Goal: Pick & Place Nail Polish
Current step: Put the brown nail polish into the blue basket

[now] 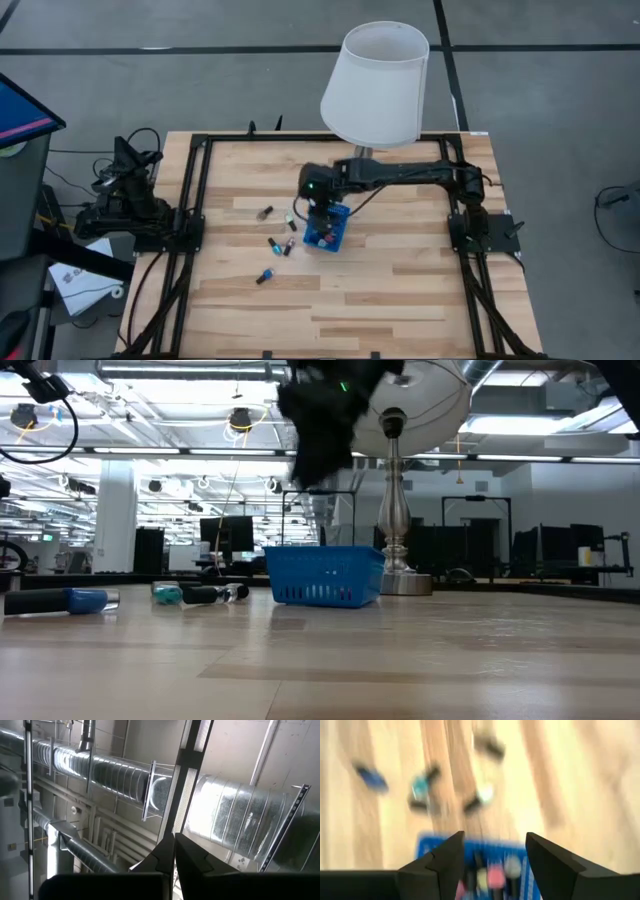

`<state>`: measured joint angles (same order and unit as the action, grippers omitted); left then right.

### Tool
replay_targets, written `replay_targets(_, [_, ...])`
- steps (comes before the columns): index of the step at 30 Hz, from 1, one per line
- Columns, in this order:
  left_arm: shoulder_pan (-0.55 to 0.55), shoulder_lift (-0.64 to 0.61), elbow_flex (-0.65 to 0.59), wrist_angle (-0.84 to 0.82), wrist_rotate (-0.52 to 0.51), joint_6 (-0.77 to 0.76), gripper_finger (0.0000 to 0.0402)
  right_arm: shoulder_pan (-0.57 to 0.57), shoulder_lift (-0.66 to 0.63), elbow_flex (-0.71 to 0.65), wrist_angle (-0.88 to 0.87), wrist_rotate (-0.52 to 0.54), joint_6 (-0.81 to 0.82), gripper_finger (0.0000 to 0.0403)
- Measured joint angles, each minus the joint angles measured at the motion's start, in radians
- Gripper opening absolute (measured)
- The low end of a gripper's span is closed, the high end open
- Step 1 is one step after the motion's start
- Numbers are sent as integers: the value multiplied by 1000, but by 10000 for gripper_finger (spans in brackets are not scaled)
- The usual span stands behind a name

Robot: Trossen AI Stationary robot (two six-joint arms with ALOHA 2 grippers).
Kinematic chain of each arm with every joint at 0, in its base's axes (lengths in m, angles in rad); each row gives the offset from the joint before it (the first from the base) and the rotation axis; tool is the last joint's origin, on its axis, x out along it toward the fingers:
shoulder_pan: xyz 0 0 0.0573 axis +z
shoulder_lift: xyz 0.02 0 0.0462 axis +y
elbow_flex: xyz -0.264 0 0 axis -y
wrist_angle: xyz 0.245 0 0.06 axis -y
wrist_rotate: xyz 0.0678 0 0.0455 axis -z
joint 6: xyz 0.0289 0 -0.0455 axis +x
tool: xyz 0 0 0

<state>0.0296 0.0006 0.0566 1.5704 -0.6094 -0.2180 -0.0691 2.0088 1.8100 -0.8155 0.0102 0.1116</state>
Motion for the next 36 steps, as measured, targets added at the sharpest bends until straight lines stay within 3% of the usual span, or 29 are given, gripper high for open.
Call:
replay_targets(6, [0, 19, 0, 0, 0, 0, 8, 3, -6, 272, -26, -17, -1, 179])
replay_targets(12, [0, 33, 0, -2, 2, 0, 8, 54, -136, 523, -37, -17, -119, 149])
replay_targets(16, [0, 47, 0, -9, 2, 0, 8, 103, -311, 531, -26, 22, -194, 122])
replay_targets(20, [0, 71, 0, -7, -1, 0, 8, 189, -493, 502, -149, 120, -168, 92])
replay_targets(26, [0, 152, 0, -8, -48, -3, 8, 435, -700, 311, -222, 451, -87, 57])
replay_targets(30, [0, 232, 0, -8, -49, -3, 8, 585, -834, 63, -168, 657, -27, 41])
replay_targets(36, [0, 344, 0, -9, -58, 8, 8, 708, -1118, -449, 157, 748, 9, 4])
